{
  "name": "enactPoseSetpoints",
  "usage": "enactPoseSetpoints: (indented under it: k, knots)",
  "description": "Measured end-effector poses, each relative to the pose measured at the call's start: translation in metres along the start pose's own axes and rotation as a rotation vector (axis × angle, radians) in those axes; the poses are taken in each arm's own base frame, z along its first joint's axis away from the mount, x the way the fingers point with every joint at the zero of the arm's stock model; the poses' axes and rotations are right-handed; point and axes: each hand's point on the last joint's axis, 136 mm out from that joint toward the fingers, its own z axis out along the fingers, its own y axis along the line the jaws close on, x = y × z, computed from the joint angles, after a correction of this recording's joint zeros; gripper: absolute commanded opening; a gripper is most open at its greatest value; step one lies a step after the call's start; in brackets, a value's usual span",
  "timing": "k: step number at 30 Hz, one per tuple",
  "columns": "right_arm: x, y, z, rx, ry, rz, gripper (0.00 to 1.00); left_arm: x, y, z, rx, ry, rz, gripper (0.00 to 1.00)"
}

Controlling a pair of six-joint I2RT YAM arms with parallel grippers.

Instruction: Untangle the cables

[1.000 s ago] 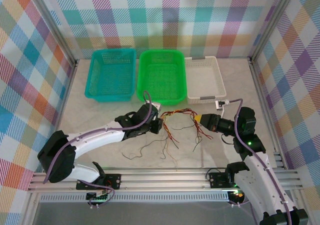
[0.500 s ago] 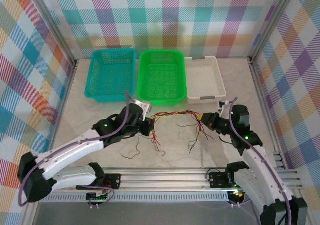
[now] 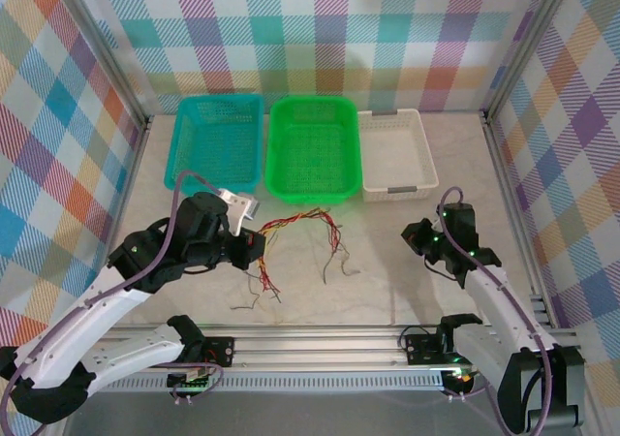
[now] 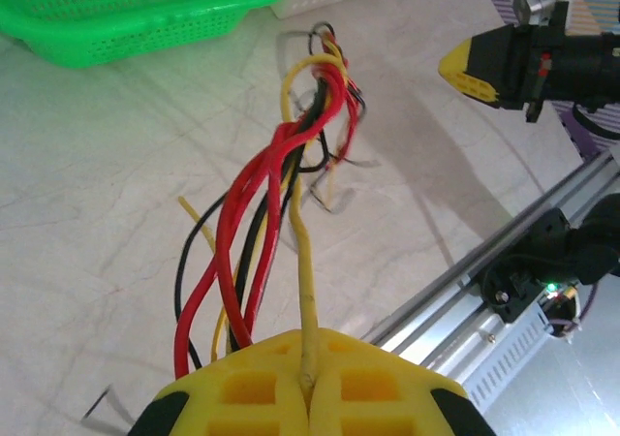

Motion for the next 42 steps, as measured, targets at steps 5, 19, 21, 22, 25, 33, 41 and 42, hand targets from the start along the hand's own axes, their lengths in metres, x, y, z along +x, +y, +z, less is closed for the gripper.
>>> enactPoseSetpoints:
  k: [5, 19, 21, 22, 25, 33, 41, 42]
  knots:
    - [0.011, 0.041, -0.003, -0.211, 0.069, -0.091, 0.21, 0.01, -0.006, 0.017, 0.041, 0.079, -0.014, 0.0]
    - [0.141, 0.155, -0.031, -0.681, 0.402, -0.597, 0.59, -0.032, -0.041, 0.058, 0.208, 0.004, -0.096, 0.0]
    - [0.151, 0.159, -0.028, -0.698, 0.417, -0.621, 0.59, -0.035, -0.044, 0.065, 0.228, 0.0, -0.109, 0.0]
    - [0.158, 0.161, -0.026, -0.706, 0.424, -0.636, 0.59, -0.035, -0.045, 0.069, 0.235, 0.003, -0.113, 0.0]
    - [0.171, 0.165, -0.017, -0.706, 0.443, -0.665, 0.58, -0.033, -0.046, 0.077, 0.25, 0.01, -0.13, 0.0]
    - [0.163, 0.178, 0.003, -0.694, 0.343, -0.668, 0.5, -0.03, -0.052, 0.083, 0.284, 0.005, -0.133, 0.0]
    - [0.157, 0.19, 0.003, -0.704, 0.249, -0.674, 0.4, -0.03, -0.053, 0.086, 0.286, -0.014, -0.127, 0.0]
    - [0.156, 0.191, 0.003, -0.706, 0.236, -0.677, 0.38, -0.031, -0.053, 0.086, 0.287, -0.019, -0.127, 0.0]
